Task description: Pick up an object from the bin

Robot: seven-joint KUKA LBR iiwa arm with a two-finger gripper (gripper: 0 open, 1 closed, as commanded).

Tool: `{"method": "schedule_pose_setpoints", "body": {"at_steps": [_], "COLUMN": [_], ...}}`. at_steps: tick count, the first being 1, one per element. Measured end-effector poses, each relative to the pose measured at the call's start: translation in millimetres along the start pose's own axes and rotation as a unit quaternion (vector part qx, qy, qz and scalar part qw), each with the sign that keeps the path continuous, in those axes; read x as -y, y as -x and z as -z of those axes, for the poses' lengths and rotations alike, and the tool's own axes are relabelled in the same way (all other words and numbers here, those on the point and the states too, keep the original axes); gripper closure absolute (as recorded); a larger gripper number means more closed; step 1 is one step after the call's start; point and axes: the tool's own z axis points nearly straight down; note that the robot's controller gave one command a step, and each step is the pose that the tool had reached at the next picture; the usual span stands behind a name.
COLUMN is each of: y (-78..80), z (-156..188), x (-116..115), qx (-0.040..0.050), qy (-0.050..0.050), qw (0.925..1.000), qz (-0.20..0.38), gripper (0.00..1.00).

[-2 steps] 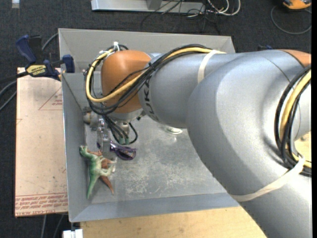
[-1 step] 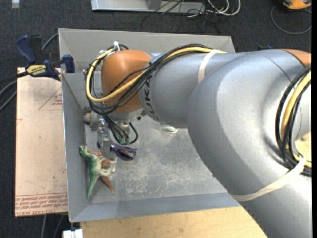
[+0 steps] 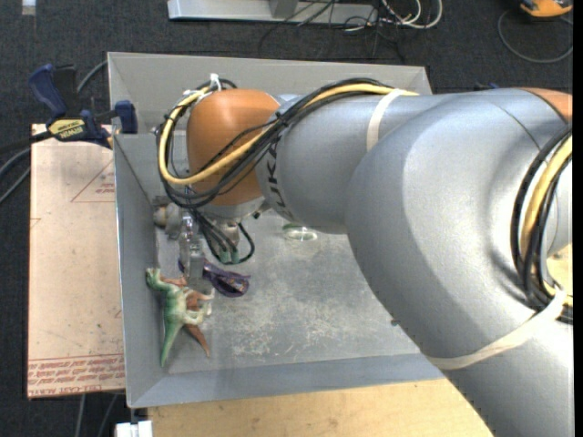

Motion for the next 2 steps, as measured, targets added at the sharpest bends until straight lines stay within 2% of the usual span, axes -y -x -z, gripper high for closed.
{"method": "schedule_pose_setpoints", "body": {"at_steps": [2], "y": [0.3], "z": [7.4], "x": [0.0], "qx": [0.0007], "qy": [0.000], "qw": [1.0000], "qz": [0.000], "gripper": [1.00]}}
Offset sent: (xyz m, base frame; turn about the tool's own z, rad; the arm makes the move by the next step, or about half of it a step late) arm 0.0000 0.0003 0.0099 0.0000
